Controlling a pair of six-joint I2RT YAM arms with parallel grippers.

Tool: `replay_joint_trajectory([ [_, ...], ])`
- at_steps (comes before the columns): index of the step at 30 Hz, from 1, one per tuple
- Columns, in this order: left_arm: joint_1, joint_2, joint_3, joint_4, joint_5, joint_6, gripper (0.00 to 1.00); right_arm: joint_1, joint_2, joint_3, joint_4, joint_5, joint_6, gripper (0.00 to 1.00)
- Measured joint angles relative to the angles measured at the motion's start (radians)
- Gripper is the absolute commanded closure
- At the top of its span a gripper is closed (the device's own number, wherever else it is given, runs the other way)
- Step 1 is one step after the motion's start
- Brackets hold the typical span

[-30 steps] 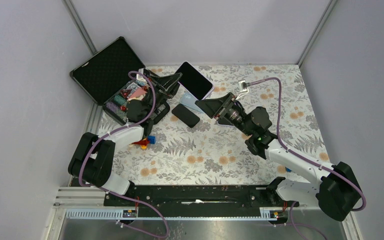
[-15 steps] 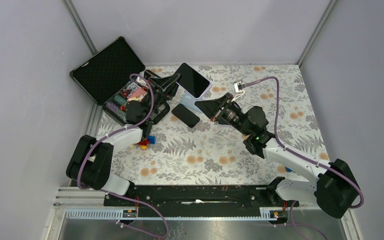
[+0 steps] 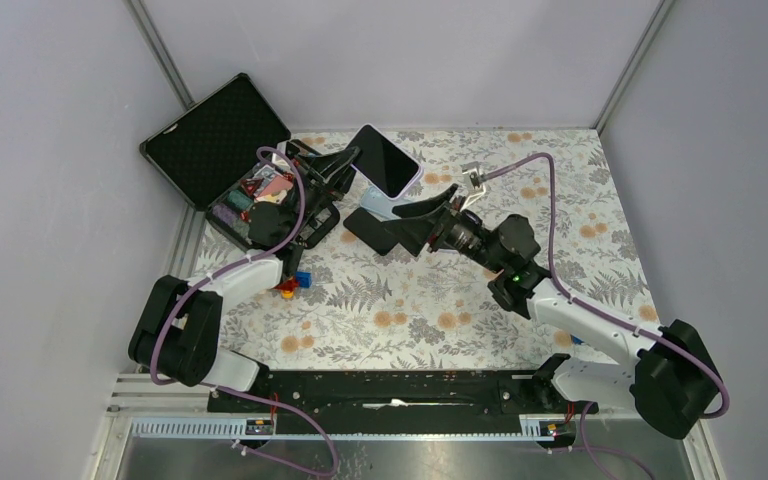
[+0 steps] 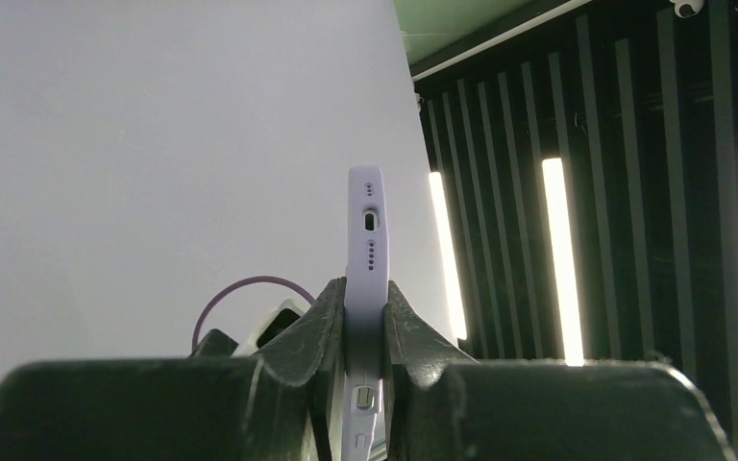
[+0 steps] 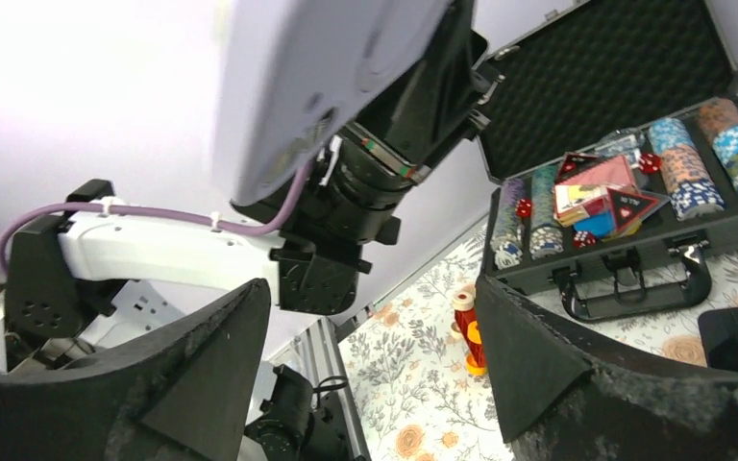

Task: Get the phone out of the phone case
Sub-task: Remove the phone case from the phone.

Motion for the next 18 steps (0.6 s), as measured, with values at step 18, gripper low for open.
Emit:
replay_joint_trajectory([
  [18,0.000,0.002,-0.016,-0.009,0.002,0.028,1.00,0.000,0.010,0.071,0.101,0.063,0.176,0.51],
])
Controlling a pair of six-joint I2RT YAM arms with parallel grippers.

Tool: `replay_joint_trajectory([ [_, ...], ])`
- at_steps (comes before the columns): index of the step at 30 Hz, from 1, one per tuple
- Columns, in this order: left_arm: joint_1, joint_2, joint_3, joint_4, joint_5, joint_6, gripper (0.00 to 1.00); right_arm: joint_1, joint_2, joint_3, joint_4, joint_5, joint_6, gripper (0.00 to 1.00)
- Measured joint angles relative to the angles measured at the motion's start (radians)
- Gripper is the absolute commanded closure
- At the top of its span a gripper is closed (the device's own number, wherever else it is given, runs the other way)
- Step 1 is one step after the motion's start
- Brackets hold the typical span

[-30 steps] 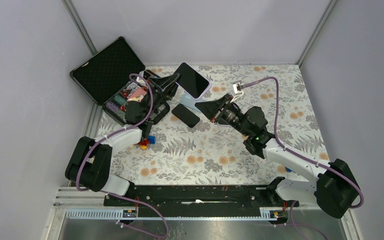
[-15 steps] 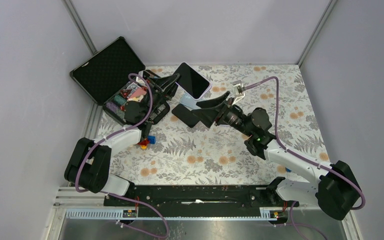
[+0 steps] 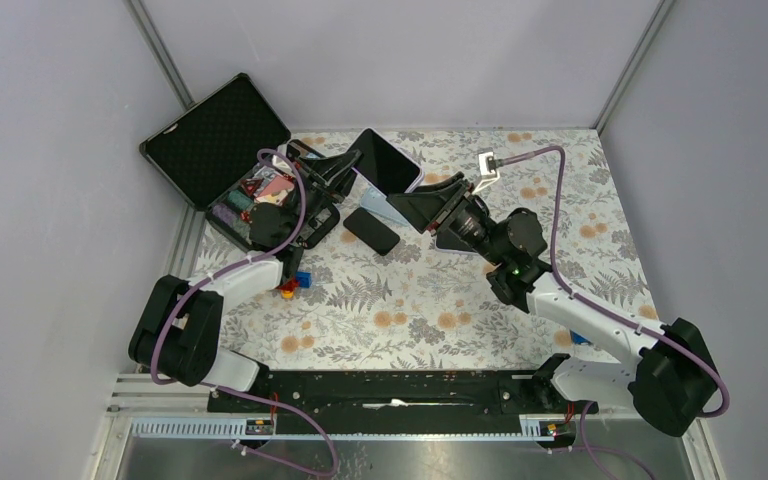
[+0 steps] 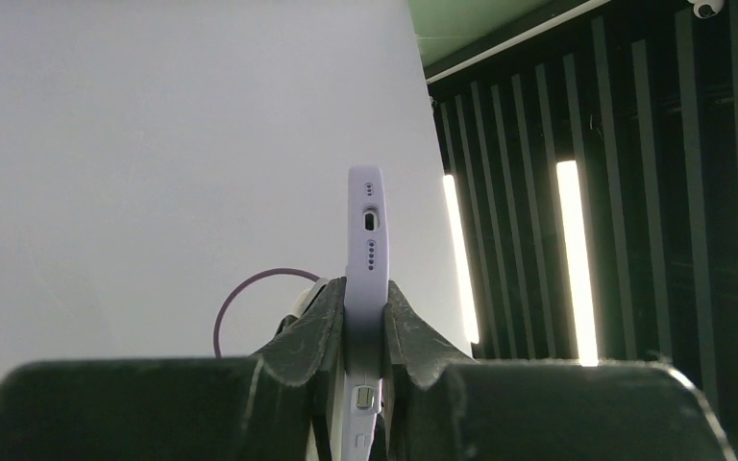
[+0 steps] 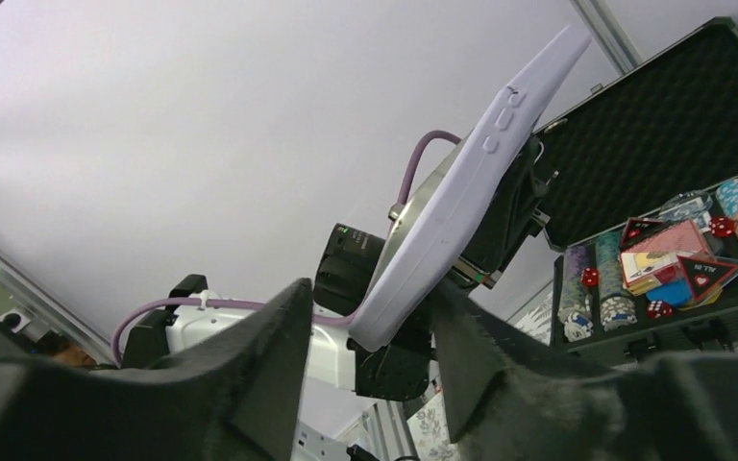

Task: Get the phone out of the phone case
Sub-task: Remove the phone case from the phone.

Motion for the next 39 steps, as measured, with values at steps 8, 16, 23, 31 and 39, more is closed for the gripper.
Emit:
replay_joint_trajectory([
  [8,0.005,0.000,-0.004,-0.005,0.000,0.003,1.00,0.000,0.000,0.010,-0.072,0.003,-0.086,0.71],
  [16,0.007,0.026,-0.020,-0.006,0.000,-0.007,1.00,0.001,-0.011,0.010,-0.153,0.004,-0.223,0.71],
  [23,0.007,0.026,-0.024,-0.007,0.003,-0.012,1.00,0.002,-0.011,-0.021,-0.123,0.003,-0.298,0.63],
  [31,0.007,0.026,-0.043,-0.028,0.001,-0.013,1.00,-0.026,-0.005,-0.041,-0.111,-0.016,-0.344,0.53],
  [39,0.007,0.026,-0.049,-0.059,0.000,-0.012,1.00,-0.037,-0.005,-0.058,-0.112,-0.016,-0.353,0.61],
])
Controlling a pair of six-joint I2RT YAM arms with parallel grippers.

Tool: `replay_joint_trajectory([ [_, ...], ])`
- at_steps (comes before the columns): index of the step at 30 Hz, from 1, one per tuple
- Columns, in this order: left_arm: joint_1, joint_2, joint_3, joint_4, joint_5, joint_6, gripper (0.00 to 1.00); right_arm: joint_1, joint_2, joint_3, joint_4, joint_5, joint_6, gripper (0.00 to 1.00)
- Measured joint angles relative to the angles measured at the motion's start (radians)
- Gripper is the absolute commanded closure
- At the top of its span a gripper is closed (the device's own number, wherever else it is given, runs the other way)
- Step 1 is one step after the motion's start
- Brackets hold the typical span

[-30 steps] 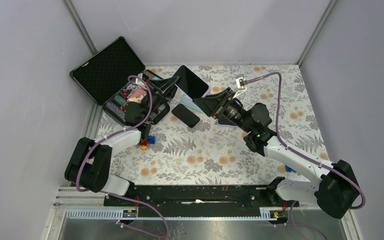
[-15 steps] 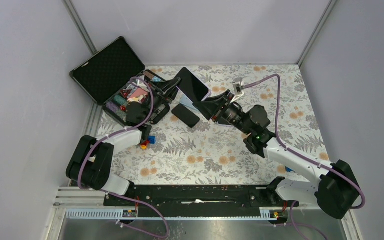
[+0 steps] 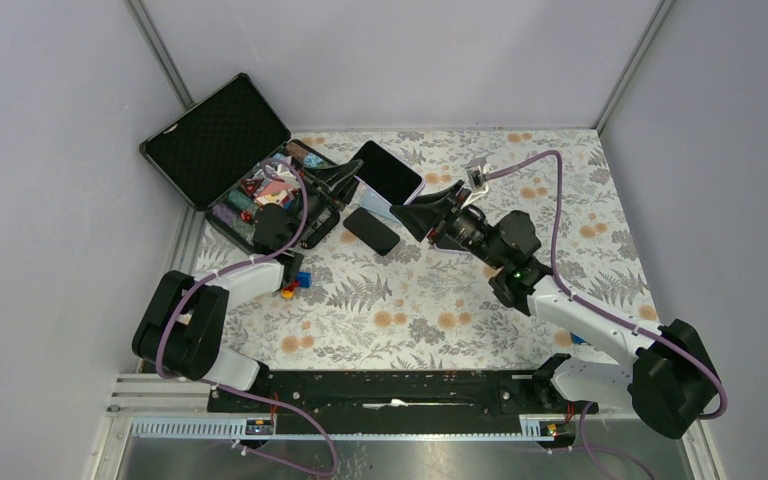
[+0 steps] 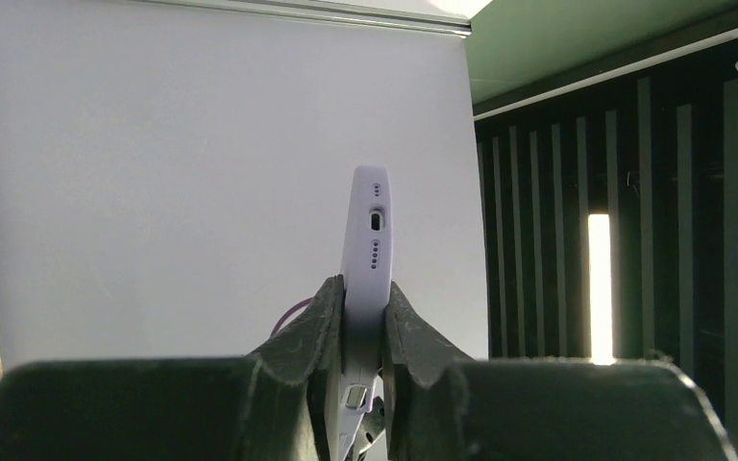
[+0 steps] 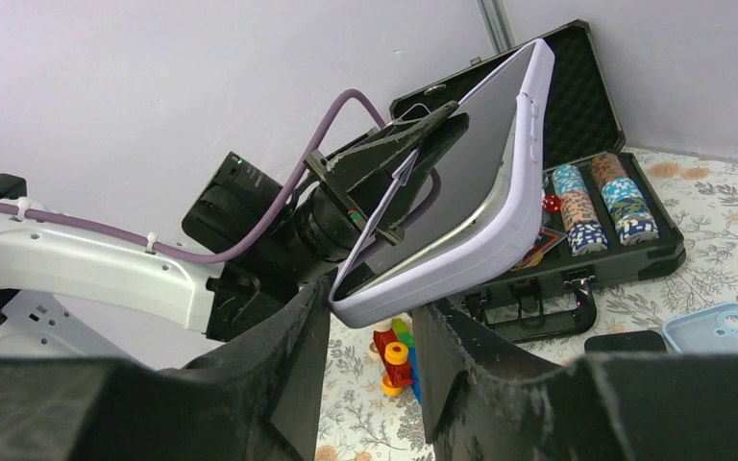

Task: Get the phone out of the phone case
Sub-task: Remove the phone case from the phone.

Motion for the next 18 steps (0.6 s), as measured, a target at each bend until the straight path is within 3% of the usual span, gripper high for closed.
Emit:
replay_joint_trajectory([
  [7,0.002,0.000,0.000,-0.002,-0.011,0.000,1.00,0.000,0.021,-0.005,0.030,-0.027,0.029,0.90],
  [11,0.006,0.000,0.000,0.002,-0.010,0.000,1.00,0.000,0.031,-0.006,0.035,-0.052,0.032,1.00],
  [18,0.008,0.000,0.000,-0.025,0.005,0.000,1.00,0.000,0.020,-0.004,-0.005,-0.066,-0.035,1.00],
])
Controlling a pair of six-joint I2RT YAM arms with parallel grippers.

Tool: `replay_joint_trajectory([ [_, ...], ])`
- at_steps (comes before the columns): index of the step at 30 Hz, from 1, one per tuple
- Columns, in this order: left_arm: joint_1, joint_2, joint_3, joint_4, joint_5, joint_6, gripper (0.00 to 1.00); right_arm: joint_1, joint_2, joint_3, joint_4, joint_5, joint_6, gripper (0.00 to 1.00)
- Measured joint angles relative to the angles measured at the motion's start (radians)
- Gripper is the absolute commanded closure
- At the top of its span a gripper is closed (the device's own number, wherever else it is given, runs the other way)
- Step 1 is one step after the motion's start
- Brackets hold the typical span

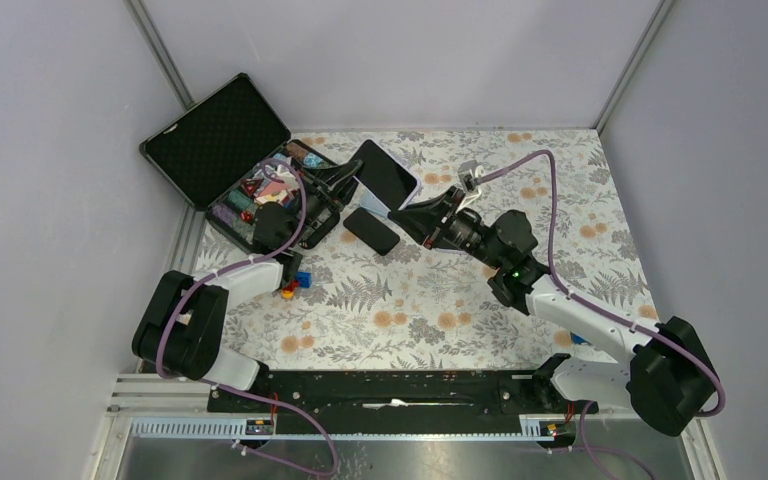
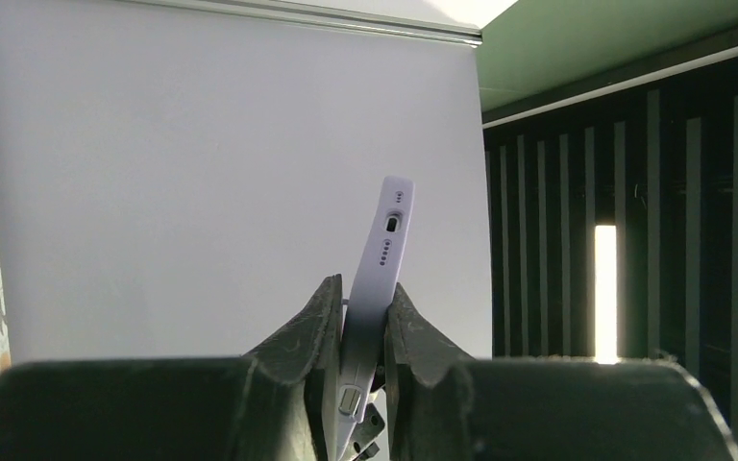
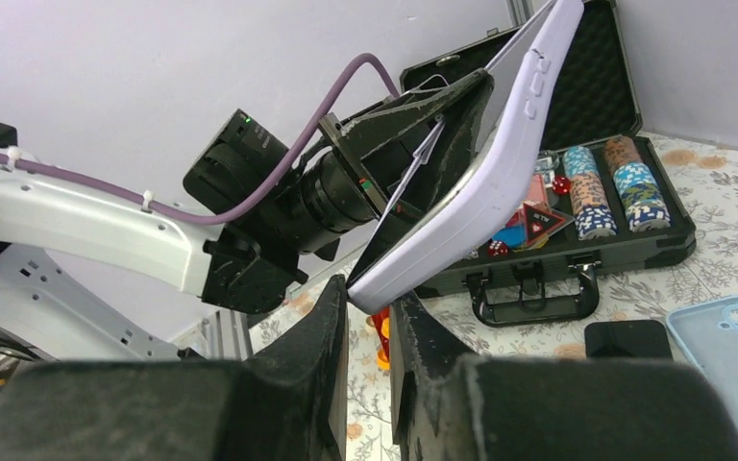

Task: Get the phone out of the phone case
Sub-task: Remove the phone case from the phone.

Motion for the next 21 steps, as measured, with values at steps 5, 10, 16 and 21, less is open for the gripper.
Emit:
replay_joint_trajectory([
  [5,0.000,0.000,0.000,-0.039,0.017,-0.011,1.00,0.000,-0.018,0.013,-0.072,-0.018,-0.069,1.00],
  [10,0.002,0.000,0.000,-0.056,0.026,-0.023,1.00,0.000,-0.031,0.019,-0.160,-0.023,-0.154,1.00],
  [16,0.003,0.000,0.000,-0.083,0.031,-0.024,1.00,-0.001,-0.034,0.019,-0.186,-0.013,-0.172,1.00],
  [21,0.003,0.000,0.000,-0.084,0.032,-0.027,1.00,-0.001,-0.035,0.017,-0.180,-0.011,-0.146,0.82],
])
